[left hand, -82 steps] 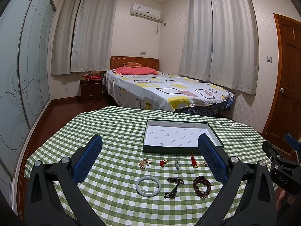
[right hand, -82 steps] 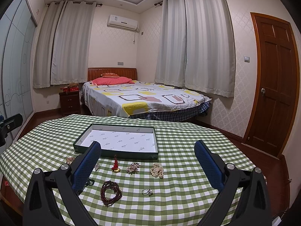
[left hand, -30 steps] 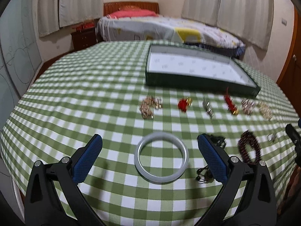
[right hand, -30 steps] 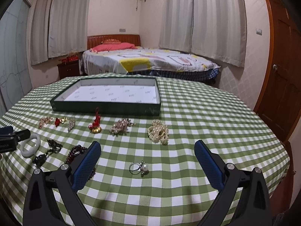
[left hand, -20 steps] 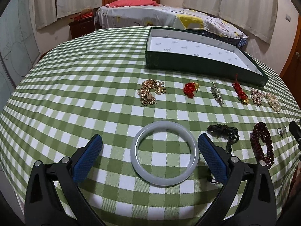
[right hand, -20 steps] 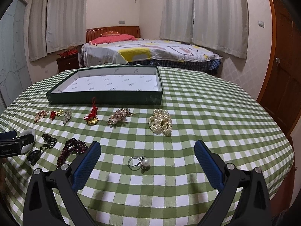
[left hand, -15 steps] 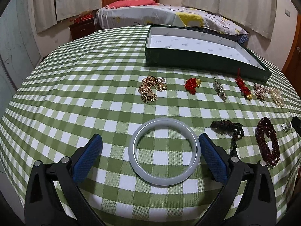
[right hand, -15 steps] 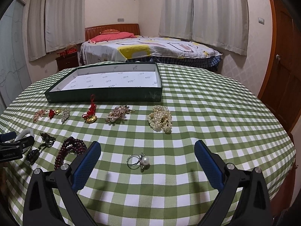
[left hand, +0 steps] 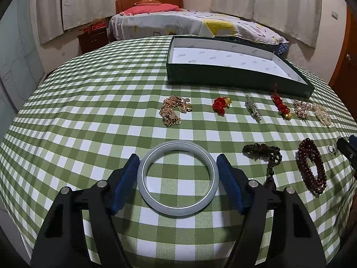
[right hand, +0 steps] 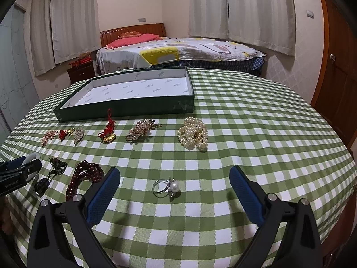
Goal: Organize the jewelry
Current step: 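Grasp the white jade bangle with the left tool while the right tool grasps the pearl ring, then carry the bangle and ring into the white box while both tools open to release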
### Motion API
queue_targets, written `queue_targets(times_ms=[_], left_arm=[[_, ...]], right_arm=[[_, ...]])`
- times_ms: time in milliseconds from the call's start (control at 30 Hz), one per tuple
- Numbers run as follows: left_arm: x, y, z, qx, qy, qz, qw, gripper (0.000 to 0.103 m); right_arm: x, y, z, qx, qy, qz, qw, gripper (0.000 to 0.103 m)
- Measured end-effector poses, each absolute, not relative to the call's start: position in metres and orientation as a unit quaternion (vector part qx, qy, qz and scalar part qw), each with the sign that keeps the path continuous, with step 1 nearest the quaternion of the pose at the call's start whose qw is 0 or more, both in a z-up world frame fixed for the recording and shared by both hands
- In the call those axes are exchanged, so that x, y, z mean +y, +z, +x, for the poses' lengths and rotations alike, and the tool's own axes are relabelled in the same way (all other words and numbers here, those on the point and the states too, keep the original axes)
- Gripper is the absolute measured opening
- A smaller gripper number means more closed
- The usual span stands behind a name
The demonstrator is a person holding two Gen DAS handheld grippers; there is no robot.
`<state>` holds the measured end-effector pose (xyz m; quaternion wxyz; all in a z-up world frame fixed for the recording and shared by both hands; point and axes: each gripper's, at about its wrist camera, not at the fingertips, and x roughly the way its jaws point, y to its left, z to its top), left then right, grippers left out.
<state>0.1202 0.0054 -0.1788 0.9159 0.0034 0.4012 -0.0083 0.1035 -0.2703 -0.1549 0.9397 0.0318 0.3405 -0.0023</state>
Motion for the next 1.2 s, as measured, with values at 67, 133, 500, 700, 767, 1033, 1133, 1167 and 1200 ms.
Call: queue_targets(times_ms=[67,133,500,700,767,1033,1133,1167,1200], left_arm=[[0.005,-0.178,0.120,0.401,-0.008,0.003,0.916,0.069],[0.006,-0.179,0.120,0.401,-0.008,0.003,0.916,0.069],[0.008,-0.174,0.119,0.392,-0.003,0.000,0.920,0.069],[0.010,-0.172,0.118,0.390,0.001,-0.003,0.921,0.069],[0.011,-0.172,0.119,0.390,0.002,-0.004,0.921,0.069],[0.012,-0.168,0.116,0.382,0.003,-0.004,0.924,0.069],[0.012,-0.167,0.117,0.380,0.004,-0.004,0.925,0.069],[0.012,-0.166,0.117,0.379,0.005,-0.005,0.925,0.069],[0.012,-0.164,0.117,0.378,0.004,-0.005,0.926,0.069]], right_arm=[[-0.268,-0.157,0.105,0.344,0.005,0.031,0.938,0.085],[-0.267,-0.159,0.107,0.354,0.008,0.031,0.935,0.062],[-0.265,-0.168,0.114,0.377,0.015,0.036,0.925,0.046],[-0.264,-0.169,0.113,0.379,0.012,0.027,0.925,0.029],[-0.265,-0.169,0.112,0.379,0.012,0.025,0.925,0.029],[-0.262,-0.165,0.108,0.376,0.013,0.023,0.926,0.029],[-0.261,-0.162,0.107,0.372,0.015,0.019,0.928,0.029],[-0.260,-0.161,0.107,0.371,0.016,0.018,0.928,0.029],[-0.260,-0.160,0.107,0.370,0.017,0.018,0.929,0.029]])
